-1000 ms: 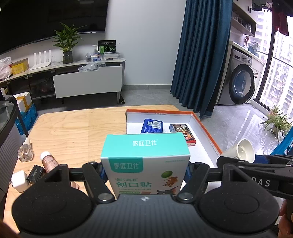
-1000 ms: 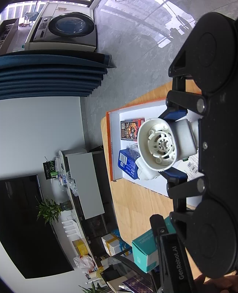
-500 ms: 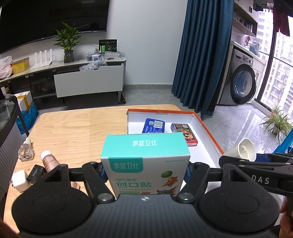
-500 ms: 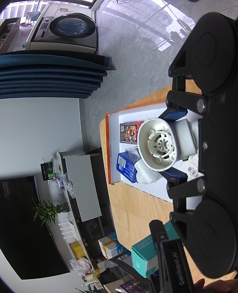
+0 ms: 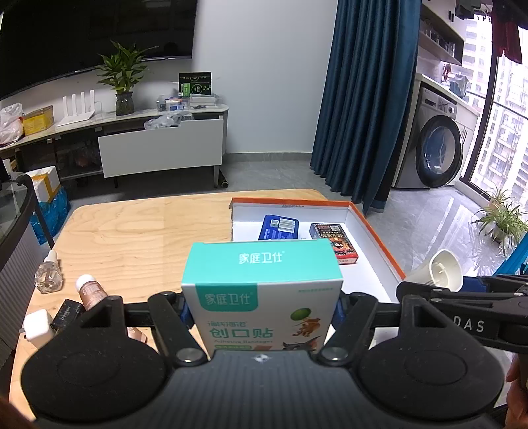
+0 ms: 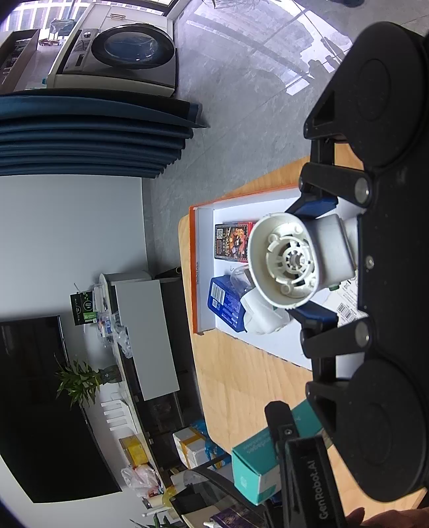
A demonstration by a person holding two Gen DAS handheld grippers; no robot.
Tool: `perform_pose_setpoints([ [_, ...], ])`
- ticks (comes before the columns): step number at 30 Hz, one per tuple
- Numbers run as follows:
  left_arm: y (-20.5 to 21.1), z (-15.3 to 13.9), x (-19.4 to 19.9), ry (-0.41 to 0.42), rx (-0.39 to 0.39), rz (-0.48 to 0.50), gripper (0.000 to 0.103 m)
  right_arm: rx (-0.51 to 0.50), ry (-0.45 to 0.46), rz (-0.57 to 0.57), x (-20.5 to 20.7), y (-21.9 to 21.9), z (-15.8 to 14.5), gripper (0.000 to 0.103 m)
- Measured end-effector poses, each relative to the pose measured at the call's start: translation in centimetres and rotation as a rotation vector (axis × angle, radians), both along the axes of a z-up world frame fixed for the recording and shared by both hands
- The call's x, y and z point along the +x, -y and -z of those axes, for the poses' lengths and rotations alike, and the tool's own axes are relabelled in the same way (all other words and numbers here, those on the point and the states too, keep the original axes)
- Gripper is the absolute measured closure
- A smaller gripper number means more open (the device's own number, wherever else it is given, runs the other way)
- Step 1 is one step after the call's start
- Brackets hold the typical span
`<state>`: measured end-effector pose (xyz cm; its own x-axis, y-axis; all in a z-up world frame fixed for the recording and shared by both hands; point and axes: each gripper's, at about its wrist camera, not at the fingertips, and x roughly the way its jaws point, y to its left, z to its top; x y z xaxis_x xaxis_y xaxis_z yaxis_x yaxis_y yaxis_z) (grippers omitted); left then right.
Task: Organize rigid objects
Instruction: 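Hold the teal box and white diffuser above the white box with both tools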
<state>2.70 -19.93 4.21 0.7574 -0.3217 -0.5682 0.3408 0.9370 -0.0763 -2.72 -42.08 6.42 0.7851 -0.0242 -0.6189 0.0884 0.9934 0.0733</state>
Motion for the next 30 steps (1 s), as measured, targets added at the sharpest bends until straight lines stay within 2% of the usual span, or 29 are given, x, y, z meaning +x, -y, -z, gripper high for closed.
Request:
perform_pose_setpoints([
  [30, -0.07, 0.40, -0.03, -0.019, -0.004, 0.002, 0.031, -0.003, -0.023, -0.016, 0.14, -0.19, 0.59, 0.040],
])
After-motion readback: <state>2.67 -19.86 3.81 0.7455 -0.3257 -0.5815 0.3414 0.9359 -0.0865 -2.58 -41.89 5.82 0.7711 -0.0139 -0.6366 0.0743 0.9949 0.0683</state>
